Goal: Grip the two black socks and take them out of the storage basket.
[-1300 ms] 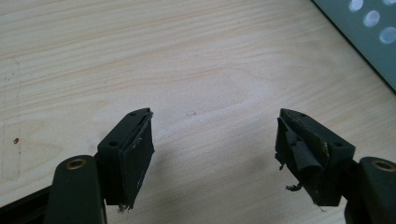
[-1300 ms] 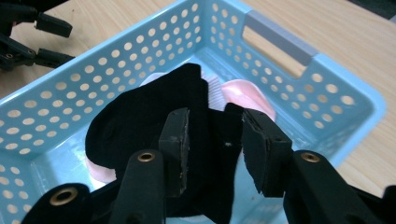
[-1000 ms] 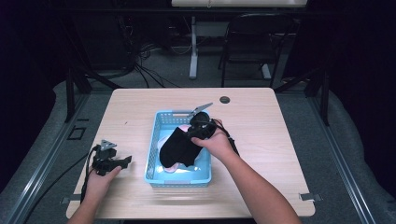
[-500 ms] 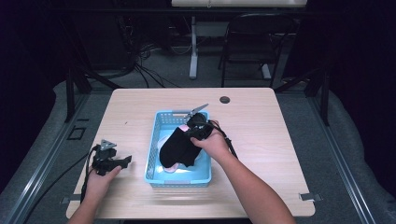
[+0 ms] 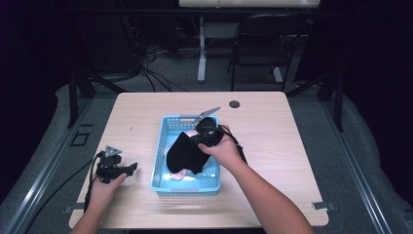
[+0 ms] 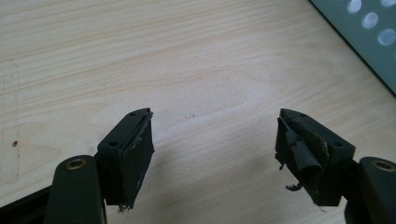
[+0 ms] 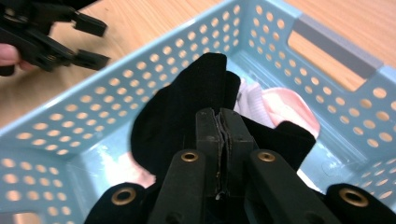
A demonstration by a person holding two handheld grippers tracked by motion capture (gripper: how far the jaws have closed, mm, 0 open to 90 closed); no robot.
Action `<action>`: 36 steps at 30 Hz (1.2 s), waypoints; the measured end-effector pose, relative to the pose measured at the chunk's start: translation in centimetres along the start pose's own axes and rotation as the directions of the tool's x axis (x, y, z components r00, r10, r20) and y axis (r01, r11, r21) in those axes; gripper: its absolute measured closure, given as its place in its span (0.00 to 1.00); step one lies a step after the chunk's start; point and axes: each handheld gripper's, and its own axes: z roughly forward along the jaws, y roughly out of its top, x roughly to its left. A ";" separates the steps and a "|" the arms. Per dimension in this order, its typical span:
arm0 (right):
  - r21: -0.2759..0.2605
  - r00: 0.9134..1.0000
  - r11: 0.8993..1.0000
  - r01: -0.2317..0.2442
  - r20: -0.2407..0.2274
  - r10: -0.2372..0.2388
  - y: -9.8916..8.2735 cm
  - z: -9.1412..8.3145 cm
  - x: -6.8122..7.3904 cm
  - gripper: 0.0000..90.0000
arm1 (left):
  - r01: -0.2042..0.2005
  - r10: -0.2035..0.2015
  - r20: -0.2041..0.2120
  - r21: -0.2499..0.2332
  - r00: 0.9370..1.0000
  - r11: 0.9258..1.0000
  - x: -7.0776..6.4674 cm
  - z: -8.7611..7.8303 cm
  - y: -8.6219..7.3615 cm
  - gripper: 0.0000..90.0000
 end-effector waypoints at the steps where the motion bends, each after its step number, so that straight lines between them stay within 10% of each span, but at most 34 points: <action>1: -0.004 1.000 1.000 0.002 -0.004 -0.002 0.1 -0.2 0.1 0.97 | -0.001 0.001 0.000 0.000 1.000 1.000 0.0 0.0 0.0 0.31; 17: -0.119 0.997 0.990 0.070 0.028 -0.068 3.6 -7.5 2.0 0.97 | -0.001 0.001 0.001 0.002 1.000 1.000 0.0 0.0 0.0 0.31; 36: -0.159 0.997 0.986 0.054 0.062 -0.044 3.1 -11.5 0.9 0.97 | 0.002 -0.002 0.001 0.007 1.000 1.000 0.1 0.0 -0.1 0.31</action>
